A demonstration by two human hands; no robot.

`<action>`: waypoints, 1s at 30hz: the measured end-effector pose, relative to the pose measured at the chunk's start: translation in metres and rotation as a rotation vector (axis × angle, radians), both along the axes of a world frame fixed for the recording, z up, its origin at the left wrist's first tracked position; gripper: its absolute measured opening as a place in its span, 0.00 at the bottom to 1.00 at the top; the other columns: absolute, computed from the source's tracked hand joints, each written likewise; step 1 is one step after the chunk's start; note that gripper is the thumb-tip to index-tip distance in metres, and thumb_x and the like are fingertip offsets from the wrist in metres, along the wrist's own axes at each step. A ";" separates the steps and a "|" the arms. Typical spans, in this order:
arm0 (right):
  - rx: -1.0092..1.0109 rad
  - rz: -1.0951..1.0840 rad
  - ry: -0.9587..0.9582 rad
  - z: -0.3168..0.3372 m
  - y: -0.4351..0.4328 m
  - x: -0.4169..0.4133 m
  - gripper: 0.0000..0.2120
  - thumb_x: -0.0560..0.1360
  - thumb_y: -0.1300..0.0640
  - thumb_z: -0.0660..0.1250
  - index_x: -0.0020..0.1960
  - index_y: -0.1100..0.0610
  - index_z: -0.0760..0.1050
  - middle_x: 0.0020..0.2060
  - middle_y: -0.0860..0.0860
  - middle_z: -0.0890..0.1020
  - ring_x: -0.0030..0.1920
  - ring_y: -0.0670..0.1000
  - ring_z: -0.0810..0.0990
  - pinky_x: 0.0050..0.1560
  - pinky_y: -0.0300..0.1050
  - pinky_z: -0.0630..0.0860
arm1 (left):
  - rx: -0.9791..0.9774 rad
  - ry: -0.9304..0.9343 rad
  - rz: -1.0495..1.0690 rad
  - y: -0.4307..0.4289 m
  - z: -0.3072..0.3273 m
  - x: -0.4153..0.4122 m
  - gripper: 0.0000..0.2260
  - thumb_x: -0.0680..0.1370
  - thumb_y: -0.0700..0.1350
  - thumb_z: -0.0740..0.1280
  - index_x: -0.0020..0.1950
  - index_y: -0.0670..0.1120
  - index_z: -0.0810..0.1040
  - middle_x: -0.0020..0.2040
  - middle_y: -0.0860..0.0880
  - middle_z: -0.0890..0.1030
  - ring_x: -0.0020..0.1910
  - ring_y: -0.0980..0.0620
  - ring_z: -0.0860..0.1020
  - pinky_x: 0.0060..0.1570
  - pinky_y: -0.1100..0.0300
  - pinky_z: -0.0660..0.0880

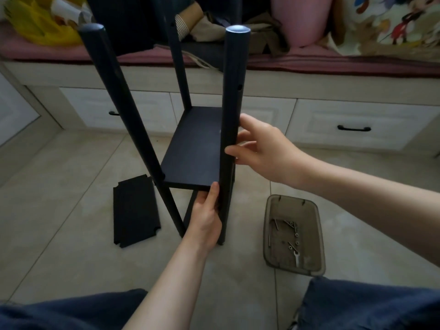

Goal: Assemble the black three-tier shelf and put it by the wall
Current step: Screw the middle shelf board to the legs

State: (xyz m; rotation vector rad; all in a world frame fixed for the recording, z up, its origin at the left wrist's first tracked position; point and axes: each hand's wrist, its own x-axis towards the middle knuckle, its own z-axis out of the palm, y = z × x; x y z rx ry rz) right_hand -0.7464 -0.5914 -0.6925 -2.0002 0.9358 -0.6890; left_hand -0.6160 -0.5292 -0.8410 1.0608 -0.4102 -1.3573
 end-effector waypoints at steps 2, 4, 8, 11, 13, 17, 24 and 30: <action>0.048 -0.006 -0.042 -0.002 0.001 -0.002 0.15 0.78 0.61 0.68 0.64 0.54 0.72 0.50 0.50 0.84 0.50 0.48 0.85 0.54 0.52 0.82 | -0.005 -0.005 0.001 0.002 0.000 -0.002 0.21 0.80 0.50 0.65 0.70 0.42 0.74 0.53 0.50 0.86 0.50 0.54 0.85 0.42 0.66 0.79; 0.098 -0.010 -0.069 -0.003 0.001 -0.007 0.11 0.77 0.59 0.69 0.59 0.53 0.75 0.49 0.50 0.85 0.51 0.46 0.85 0.55 0.51 0.82 | -0.017 -0.006 0.011 0.004 0.001 -0.003 0.22 0.78 0.51 0.66 0.69 0.42 0.75 0.49 0.51 0.87 0.49 0.55 0.85 0.41 0.66 0.79; 0.123 -0.057 -0.026 -0.015 0.000 -0.027 0.10 0.77 0.54 0.70 0.58 0.51 0.76 0.49 0.48 0.85 0.50 0.44 0.84 0.53 0.47 0.82 | -0.030 0.008 0.034 0.006 0.001 -0.005 0.24 0.76 0.52 0.67 0.69 0.42 0.75 0.50 0.50 0.87 0.51 0.54 0.85 0.42 0.67 0.79; 0.221 -0.073 0.095 -0.040 -0.002 -0.048 0.08 0.77 0.53 0.70 0.55 0.48 0.76 0.48 0.48 0.85 0.49 0.44 0.84 0.50 0.43 0.82 | -0.039 -0.003 0.035 0.005 0.000 -0.004 0.23 0.77 0.52 0.66 0.70 0.43 0.75 0.50 0.51 0.86 0.53 0.53 0.85 0.44 0.65 0.80; 0.347 -0.050 0.325 -0.066 -0.007 -0.061 0.05 0.78 0.52 0.68 0.54 0.48 0.76 0.47 0.46 0.83 0.47 0.45 0.83 0.44 0.38 0.80 | -0.047 -0.024 0.032 0.005 -0.001 -0.004 0.21 0.77 0.52 0.66 0.67 0.44 0.76 0.48 0.52 0.86 0.51 0.54 0.85 0.48 0.63 0.79; 0.565 -0.047 0.789 -0.139 -0.016 -0.075 0.11 0.80 0.48 0.65 0.47 0.57 0.75 0.38 0.50 0.80 0.37 0.50 0.79 0.35 0.40 0.76 | -0.044 -0.061 0.034 0.004 -0.001 -0.005 0.16 0.76 0.53 0.66 0.61 0.47 0.78 0.44 0.54 0.85 0.47 0.56 0.85 0.53 0.58 0.74; 0.822 -0.309 0.721 -0.254 0.005 -0.056 0.35 0.82 0.41 0.56 0.75 0.70 0.56 0.71 0.65 0.69 0.68 0.64 0.72 0.62 0.53 0.74 | 0.010 -0.119 0.041 0.005 0.001 -0.008 0.10 0.83 0.51 0.62 0.59 0.48 0.78 0.48 0.52 0.84 0.55 0.53 0.81 0.66 0.52 0.72; 0.713 -0.367 0.688 -0.288 0.022 -0.043 0.31 0.82 0.49 0.60 0.74 0.66 0.51 0.70 0.65 0.69 0.68 0.64 0.71 0.60 0.49 0.71 | 0.050 -0.129 0.044 0.006 0.005 -0.008 0.10 0.83 0.51 0.60 0.58 0.49 0.77 0.48 0.52 0.84 0.61 0.49 0.79 0.72 0.47 0.67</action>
